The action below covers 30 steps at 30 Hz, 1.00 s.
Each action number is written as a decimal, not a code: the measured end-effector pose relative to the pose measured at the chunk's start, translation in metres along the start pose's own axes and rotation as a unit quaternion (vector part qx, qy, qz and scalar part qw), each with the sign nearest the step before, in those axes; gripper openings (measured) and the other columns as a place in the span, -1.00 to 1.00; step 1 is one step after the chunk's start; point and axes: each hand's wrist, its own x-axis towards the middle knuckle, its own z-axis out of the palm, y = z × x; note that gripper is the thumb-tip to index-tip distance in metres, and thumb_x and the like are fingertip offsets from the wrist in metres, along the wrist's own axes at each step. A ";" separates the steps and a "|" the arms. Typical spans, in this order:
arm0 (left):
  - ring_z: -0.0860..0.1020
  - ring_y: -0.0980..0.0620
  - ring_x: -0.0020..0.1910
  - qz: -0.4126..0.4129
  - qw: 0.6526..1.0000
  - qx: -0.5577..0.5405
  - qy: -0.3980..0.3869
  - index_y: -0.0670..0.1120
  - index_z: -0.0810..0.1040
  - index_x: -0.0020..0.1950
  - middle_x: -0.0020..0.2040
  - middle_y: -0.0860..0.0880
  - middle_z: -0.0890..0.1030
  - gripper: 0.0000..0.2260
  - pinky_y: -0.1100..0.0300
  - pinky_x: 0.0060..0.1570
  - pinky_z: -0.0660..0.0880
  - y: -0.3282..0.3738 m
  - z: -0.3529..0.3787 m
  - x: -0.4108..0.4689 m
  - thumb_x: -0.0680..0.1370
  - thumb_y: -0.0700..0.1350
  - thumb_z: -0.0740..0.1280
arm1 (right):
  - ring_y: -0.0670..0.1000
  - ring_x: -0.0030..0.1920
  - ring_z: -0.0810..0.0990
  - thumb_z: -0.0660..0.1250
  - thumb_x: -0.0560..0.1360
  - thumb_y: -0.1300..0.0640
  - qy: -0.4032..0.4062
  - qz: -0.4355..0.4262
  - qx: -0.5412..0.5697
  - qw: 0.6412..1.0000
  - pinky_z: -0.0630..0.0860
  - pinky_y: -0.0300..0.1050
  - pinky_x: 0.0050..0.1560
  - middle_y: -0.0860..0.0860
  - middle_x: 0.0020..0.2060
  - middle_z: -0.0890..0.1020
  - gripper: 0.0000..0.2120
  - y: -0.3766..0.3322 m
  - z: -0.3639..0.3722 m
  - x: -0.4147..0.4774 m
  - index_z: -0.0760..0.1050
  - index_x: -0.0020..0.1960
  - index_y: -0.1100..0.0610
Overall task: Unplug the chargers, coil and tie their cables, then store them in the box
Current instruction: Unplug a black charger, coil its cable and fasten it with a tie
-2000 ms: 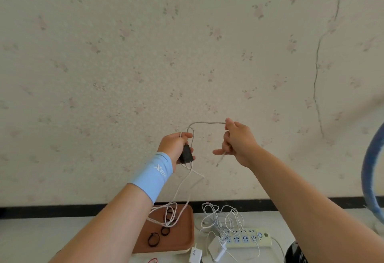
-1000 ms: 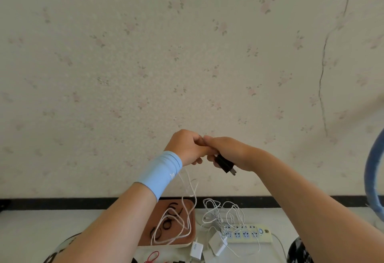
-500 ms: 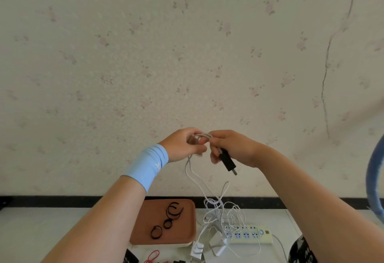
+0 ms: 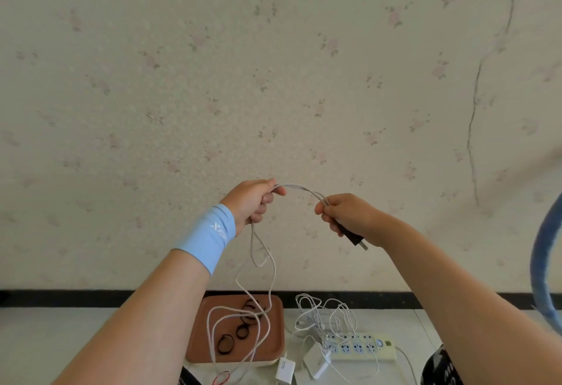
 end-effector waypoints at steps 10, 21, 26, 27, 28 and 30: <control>0.15 0.17 -0.63 -0.036 0.942 -0.332 -0.028 -0.14 0.50 -0.17 -0.52 0.08 0.24 -0.70 0.33 -0.64 0.04 0.008 0.015 -0.007 0.67 -0.06 0.13 | -0.05 -0.43 0.33 0.48 0.46 -0.15 -0.210 -0.035 -0.082 0.974 0.36 -0.15 -0.33 0.09 -0.08 0.75 -0.66 -0.021 0.042 -0.018 0.69 0.08 0.08; 0.61 0.04 -0.18 0.132 0.928 0.337 0.093 -0.06 0.69 -0.20 -0.23 0.01 0.68 -0.82 0.19 -0.12 0.50 -0.001 -0.022 0.001 0.51 -0.01 0.38 | -0.06 -0.43 0.41 0.30 0.62 0.14 -0.299 0.048 -0.125 0.945 0.40 -0.21 -0.35 0.08 -0.12 0.73 -0.85 0.009 0.051 -0.017 0.59 -0.07 0.16; 0.57 0.09 -0.05 0.157 0.911 0.376 0.071 0.00 0.63 -0.01 -0.04 0.09 0.60 -0.90 0.26 -0.02 0.40 -0.029 -0.016 0.024 0.54 -0.01 0.40 | -0.02 -0.46 0.39 0.22 0.67 0.12 -0.252 0.059 -0.073 0.963 0.37 -0.16 -0.36 0.05 -0.32 0.62 -0.77 0.044 0.053 0.007 0.58 -0.07 0.17; 0.55 0.08 -0.04 0.162 0.906 0.383 0.072 -0.01 0.61 0.08 0.03 0.05 0.56 -0.85 0.26 0.01 0.40 -0.035 -0.017 0.029 0.54 -0.03 0.41 | -0.03 -0.48 0.39 0.22 0.68 0.12 -0.248 0.055 -0.080 0.964 0.37 -0.15 -0.36 0.05 -0.32 0.63 -0.77 0.047 0.052 0.012 0.58 -0.05 0.18; 0.53 0.05 0.00 0.163 0.902 0.392 0.080 -0.01 0.58 0.17 0.09 0.01 0.52 -0.77 0.24 0.07 0.41 -0.042 -0.017 0.035 0.53 -0.04 0.42 | -0.03 -0.49 0.39 0.21 0.68 0.12 -0.239 0.050 -0.088 0.966 0.37 -0.15 -0.36 0.04 -0.32 0.66 -0.77 0.049 0.050 0.018 0.59 -0.03 0.19; 0.50 -0.03 0.10 0.173 0.885 0.414 0.126 0.00 0.54 0.25 0.17 -0.04 0.47 -0.65 0.12 0.21 0.42 -0.054 -0.018 0.045 0.49 -0.06 0.46 | -0.04 -0.52 0.38 0.21 0.68 0.12 -0.212 0.045 -0.092 0.972 0.40 -0.19 -0.36 0.01 -0.30 0.70 -0.76 0.054 0.047 0.026 0.60 0.02 0.22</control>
